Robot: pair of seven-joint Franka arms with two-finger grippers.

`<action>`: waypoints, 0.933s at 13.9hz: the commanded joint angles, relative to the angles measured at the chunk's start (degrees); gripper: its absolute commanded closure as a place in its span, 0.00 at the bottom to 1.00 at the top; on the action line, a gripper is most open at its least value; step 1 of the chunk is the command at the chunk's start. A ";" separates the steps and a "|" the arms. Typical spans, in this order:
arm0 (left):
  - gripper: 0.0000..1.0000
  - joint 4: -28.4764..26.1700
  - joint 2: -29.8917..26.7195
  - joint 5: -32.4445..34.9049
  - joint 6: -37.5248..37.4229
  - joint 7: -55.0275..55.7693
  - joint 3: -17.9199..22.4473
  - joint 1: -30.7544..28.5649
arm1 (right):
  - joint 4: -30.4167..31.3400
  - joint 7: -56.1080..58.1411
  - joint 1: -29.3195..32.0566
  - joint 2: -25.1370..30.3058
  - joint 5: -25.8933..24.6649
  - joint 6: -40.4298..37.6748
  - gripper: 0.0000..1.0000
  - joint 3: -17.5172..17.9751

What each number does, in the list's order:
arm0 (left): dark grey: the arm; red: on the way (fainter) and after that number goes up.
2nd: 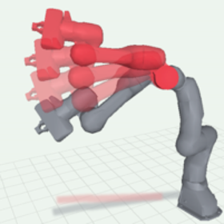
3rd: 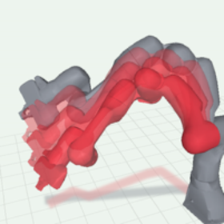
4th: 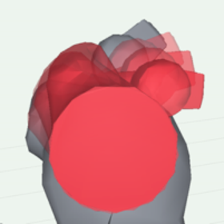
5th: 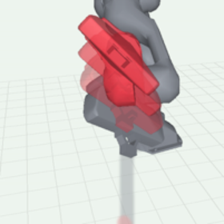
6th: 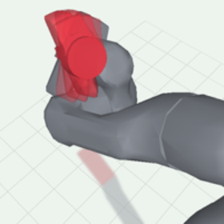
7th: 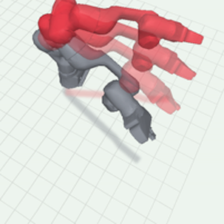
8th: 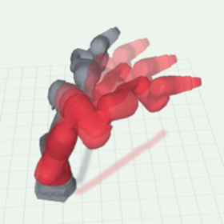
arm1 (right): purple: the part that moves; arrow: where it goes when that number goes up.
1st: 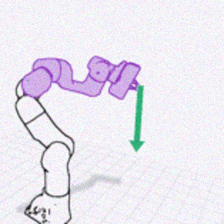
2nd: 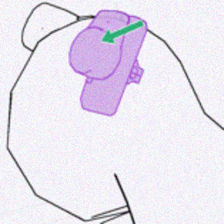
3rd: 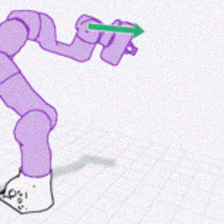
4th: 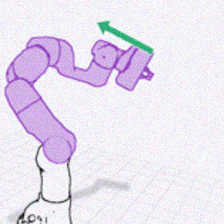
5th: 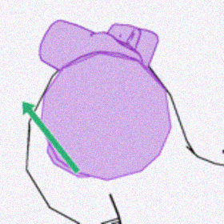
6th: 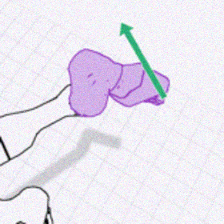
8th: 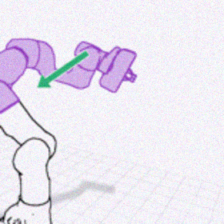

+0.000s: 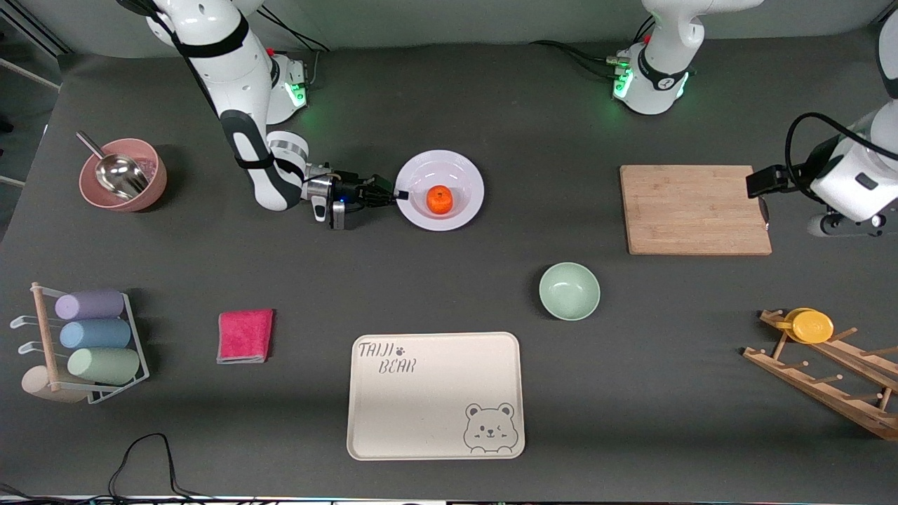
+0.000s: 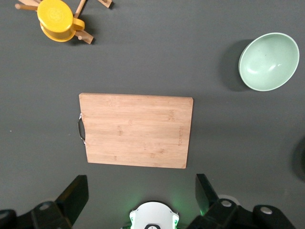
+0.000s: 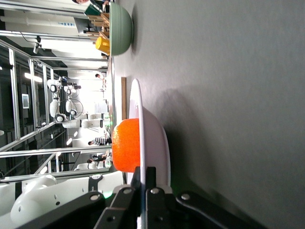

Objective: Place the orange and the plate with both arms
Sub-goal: 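Grip the plate rim with the right gripper while the left gripper withdraws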

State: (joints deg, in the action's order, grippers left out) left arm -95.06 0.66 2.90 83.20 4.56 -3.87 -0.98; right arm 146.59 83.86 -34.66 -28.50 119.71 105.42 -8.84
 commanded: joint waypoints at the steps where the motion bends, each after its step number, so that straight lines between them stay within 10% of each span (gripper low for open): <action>1: 0.00 -3.47 -2.87 1.32 2.31 0.98 0.09 0.10 | 0.36 -8.07 3.80 8.70 -6.56 -0.21 1.00 0.14; 7: 0.00 1.81 1.09 1.32 1.35 0.01 0.79 -0.60 | -1.56 -16.27 7.59 18.22 -14.94 0.32 1.00 0.14; 13: 0.00 3.56 2.77 0.97 3.02 -2.45 1.06 -2.18 | -25.34 -24.50 10.49 1.54 -18.63 0.40 1.00 -0.74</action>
State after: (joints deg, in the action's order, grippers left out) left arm -94.40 3.13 3.75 86.68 3.67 -2.71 -2.30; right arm 132.90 65.07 -25.44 -19.04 103.74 106.99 -9.49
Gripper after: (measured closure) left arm 0.000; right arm 0.965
